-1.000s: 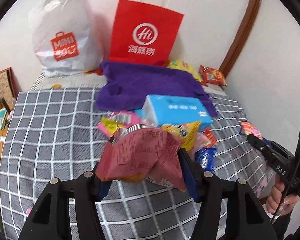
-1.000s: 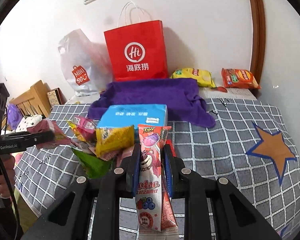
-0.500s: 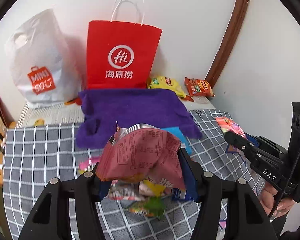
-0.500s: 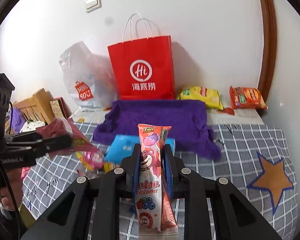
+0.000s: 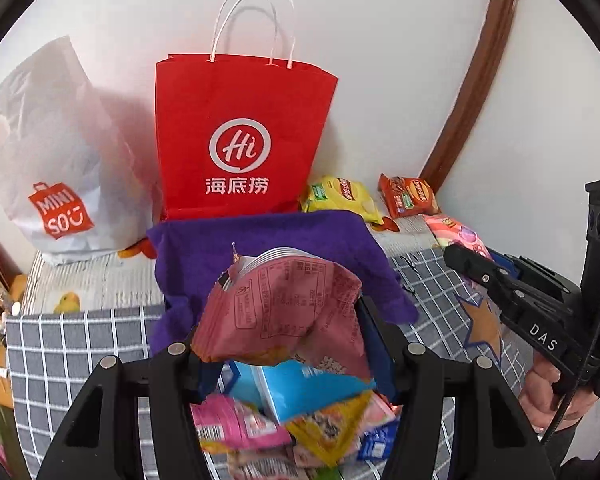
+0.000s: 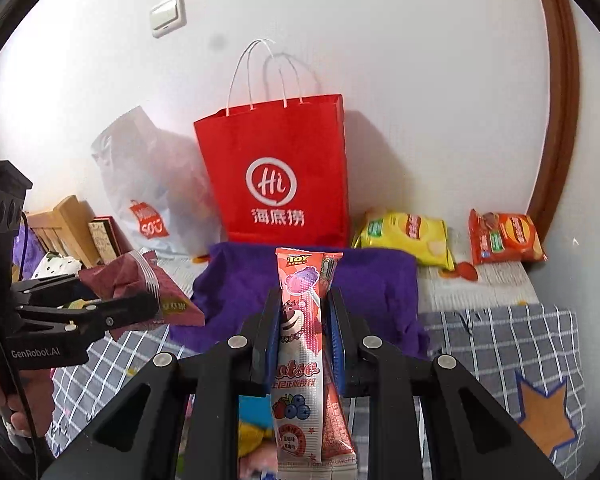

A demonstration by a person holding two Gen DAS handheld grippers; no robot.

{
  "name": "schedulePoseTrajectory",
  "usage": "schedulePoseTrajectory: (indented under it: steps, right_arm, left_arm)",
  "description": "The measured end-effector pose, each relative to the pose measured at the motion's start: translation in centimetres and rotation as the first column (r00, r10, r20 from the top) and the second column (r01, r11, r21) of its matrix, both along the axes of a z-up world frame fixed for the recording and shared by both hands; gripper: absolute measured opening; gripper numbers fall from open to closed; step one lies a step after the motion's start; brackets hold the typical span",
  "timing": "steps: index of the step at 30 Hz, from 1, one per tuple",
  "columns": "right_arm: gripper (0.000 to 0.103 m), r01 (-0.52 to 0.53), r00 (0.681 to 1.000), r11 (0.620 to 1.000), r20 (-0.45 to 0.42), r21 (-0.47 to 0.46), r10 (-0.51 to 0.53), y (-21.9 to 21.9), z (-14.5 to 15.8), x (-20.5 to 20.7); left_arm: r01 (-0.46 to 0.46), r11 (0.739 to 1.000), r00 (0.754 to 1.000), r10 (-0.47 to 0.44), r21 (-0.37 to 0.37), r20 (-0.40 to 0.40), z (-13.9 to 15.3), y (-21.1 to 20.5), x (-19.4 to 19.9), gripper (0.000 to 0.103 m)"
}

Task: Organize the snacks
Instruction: 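Carry the pink packet and lollipop stick with both tools over the purple towel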

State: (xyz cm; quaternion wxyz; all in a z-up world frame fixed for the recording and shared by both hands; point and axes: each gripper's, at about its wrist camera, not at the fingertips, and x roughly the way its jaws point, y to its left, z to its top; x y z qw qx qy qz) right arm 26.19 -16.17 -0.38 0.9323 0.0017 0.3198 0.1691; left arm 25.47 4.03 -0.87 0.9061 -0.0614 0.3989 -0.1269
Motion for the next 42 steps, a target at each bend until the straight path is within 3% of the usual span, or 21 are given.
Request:
schedulePoseTrajectory:
  steps: [11, 18, 25, 37, 42]
  right_arm:
    - [0.022, -0.030, 1.000, 0.999, 0.009, -0.025, 0.030, 2.6, -0.7, 7.1]
    - [0.022, -0.005, 1.000, 0.999, -0.016, -0.040, 0.005, 1.9, -2.4, 11.2]
    - [0.022, 0.018, 0.997, 1.000, -0.074, -0.019, -0.020, -0.1, -5.3, 14.4]
    - [0.022, -0.034, 0.978, 0.996, -0.210, -0.079, 0.016, -0.1, -11.0, 17.8]
    - [0.022, -0.041, 0.966, 0.992, -0.260, -0.117, 0.009, 0.3, -13.1, 18.5]
  left_arm:
    - [-0.023, 1.000, 0.999, 0.023, -0.004, -0.023, -1.5, 2.1, 6.8, 0.058]
    - [-0.034, 0.999, 0.999, 0.034, 0.002, -0.040, -3.0, 2.9, 10.0, 0.058]
    - [-0.041, 0.999, 0.997, 0.043, 0.023, -0.071, -5.2, 3.4, 12.9, 0.058]
    - [-0.077, 0.997, 0.983, 0.075, -0.008, -0.168, -9.9, 5.5, 15.6, 0.058]
    - [-0.069, 0.998, 0.975, 0.071, 0.014, -0.211, -11.5, 5.1, 16.3, 0.058]
